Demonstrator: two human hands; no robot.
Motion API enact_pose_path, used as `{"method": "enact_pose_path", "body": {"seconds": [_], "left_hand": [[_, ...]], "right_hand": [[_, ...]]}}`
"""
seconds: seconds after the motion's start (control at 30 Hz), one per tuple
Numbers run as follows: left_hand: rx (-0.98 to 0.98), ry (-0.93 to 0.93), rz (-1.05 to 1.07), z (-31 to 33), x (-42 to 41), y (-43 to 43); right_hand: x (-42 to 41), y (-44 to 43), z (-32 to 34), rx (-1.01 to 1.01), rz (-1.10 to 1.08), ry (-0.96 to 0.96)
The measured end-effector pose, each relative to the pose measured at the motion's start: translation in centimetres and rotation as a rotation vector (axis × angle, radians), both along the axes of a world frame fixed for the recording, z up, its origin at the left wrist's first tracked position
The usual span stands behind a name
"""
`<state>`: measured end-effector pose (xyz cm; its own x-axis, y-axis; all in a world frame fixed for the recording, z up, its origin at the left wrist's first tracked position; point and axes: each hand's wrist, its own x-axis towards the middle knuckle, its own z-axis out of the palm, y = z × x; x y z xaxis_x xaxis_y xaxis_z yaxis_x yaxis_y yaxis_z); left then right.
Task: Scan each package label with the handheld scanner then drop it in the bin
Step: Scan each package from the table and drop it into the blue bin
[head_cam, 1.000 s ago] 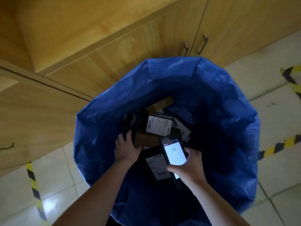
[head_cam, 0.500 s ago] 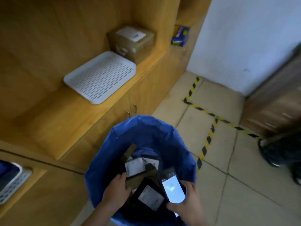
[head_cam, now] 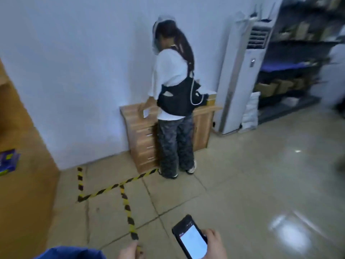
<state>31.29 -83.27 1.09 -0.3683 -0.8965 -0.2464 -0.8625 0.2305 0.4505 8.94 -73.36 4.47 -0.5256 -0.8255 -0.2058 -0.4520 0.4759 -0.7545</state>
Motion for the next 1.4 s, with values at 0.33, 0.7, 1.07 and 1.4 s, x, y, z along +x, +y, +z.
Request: {"method": "enact_pose_path", "body": {"seconds": [0.33, 0.7, 1.07, 1.4], "left_hand": [[0.082, 0.106, -0.497, 3.1, -29.3, 6.4], [0.168, 0.111, -1.117, 1.2, -55.5, 22.5], [0.221, 0.128, -1.528, -2.3, -75.6, 32.9], [0.120, 0.118, -1.882, -3.8, -82.2, 50.0]], "right_hand": [[-20.6, 20.1, 1.9, -0.027, -0.443, 0.037], [-30.3, 39.8, 1.3, 0.150, -1.112, -0.048], [-37.7, 47.9, -0.7, 0.105, -1.595, -0.128], [-36.8, 54.3, -3.7, 0.094, -1.884, -0.122]]}}
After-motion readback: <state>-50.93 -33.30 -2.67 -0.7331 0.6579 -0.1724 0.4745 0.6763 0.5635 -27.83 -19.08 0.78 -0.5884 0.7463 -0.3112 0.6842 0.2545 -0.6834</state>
